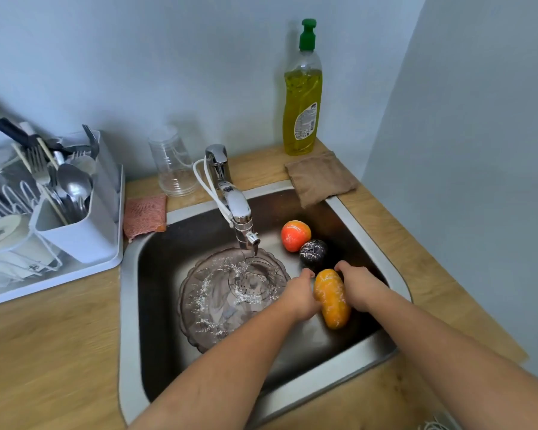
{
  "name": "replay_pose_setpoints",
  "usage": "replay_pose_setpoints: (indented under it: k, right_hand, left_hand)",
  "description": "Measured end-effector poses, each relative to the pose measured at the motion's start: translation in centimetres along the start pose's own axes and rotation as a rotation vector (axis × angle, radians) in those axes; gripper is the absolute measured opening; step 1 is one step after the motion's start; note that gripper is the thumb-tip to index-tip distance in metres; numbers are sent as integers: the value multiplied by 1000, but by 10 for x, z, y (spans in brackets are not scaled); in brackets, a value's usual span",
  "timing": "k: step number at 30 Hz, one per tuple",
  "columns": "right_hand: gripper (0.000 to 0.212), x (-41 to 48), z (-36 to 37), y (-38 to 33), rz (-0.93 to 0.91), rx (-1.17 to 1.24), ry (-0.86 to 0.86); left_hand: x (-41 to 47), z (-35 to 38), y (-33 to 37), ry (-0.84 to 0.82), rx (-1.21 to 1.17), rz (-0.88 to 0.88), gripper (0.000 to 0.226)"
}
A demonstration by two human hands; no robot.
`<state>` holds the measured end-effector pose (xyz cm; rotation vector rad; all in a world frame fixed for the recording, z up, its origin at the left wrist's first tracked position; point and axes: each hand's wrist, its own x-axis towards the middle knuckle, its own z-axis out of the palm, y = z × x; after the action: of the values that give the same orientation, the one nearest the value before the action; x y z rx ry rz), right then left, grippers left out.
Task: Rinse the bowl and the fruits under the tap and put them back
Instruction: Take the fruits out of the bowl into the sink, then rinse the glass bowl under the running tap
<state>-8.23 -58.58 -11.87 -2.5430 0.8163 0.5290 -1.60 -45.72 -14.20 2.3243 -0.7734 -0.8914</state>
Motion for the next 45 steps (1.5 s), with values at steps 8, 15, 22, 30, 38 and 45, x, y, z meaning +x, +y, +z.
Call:
replay_pose_setpoints:
  k: [8, 15, 22, 30, 38, 45]
  right_hand:
    - [55, -7, -31, -35, -195, 339, 44]
    - [28, 8, -65, -102, -394, 418, 200]
    - [33, 41, -116, -180, -564, 456, 367]
    - [43, 96, -113, -211, -785, -20, 284]
    - [33, 110, -105, -212, -831, 186, 482]
    - [32, 111, -120, -232, -721, 264, 452]
  left_hand:
    - [-41, -54, -26, 286, -184, 32, 33]
    - [-83, -137, -50, 784, -344, 31, 10]
    - [-79, -190, -16, 738, -311, 300, 25]
    - [-59, -171, -17, 607, -555, 390, 27]
    - [-51, -162, -20, 651, -619, 429, 33]
    - [-53, -160, -20, 643, -628, 418, 38]
